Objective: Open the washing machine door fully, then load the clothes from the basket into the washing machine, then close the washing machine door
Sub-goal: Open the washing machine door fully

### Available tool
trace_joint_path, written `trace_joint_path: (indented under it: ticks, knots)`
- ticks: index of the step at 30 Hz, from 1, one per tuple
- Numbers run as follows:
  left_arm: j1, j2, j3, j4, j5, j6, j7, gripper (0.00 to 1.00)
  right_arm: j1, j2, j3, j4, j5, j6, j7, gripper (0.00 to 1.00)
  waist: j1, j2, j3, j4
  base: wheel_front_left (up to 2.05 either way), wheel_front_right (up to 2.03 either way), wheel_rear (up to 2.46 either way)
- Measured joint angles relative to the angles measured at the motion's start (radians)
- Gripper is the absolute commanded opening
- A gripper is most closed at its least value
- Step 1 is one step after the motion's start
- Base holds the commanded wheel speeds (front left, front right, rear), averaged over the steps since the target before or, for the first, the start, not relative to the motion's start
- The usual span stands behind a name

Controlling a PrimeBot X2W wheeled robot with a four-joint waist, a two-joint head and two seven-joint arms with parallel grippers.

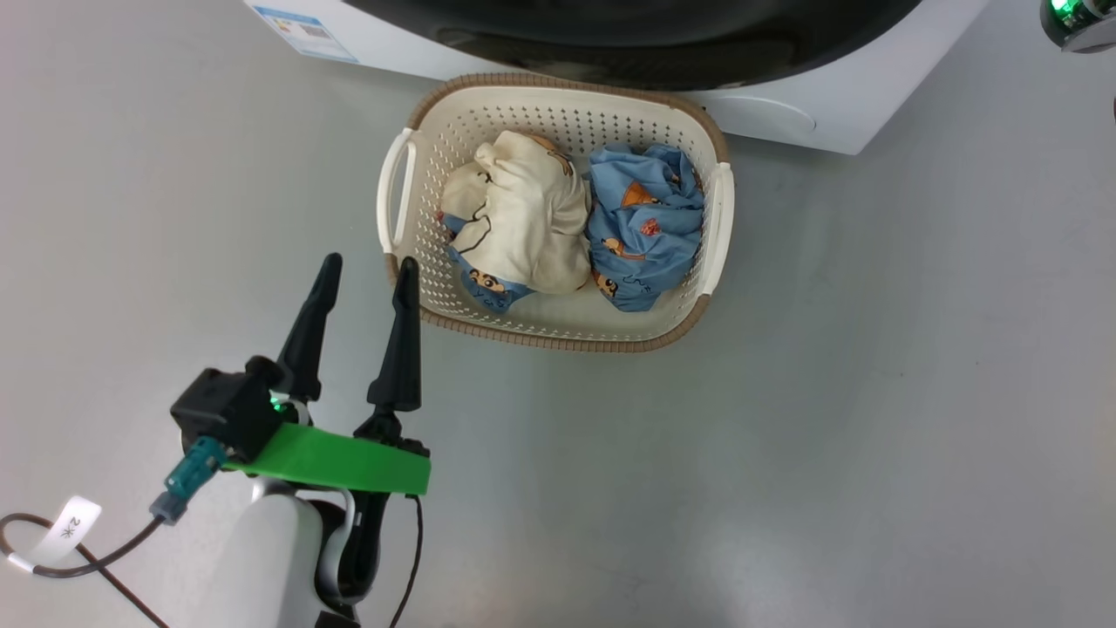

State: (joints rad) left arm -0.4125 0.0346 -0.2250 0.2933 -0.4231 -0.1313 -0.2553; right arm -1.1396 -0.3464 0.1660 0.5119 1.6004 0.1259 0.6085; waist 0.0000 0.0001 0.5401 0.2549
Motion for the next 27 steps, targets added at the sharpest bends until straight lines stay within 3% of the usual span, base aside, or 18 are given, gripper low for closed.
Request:
trace_joint_path:
  ticks: [27]
  knots:
    - [0.032,0.000,0.010,0.002,0.022,0.000,0.000,1.00,0.149,0.036,0.070,-0.050,-0.002,-0.001,0.103,0.00,-0.0001,0.0000,-0.132,-0.020,0.00,0.00,0.00]
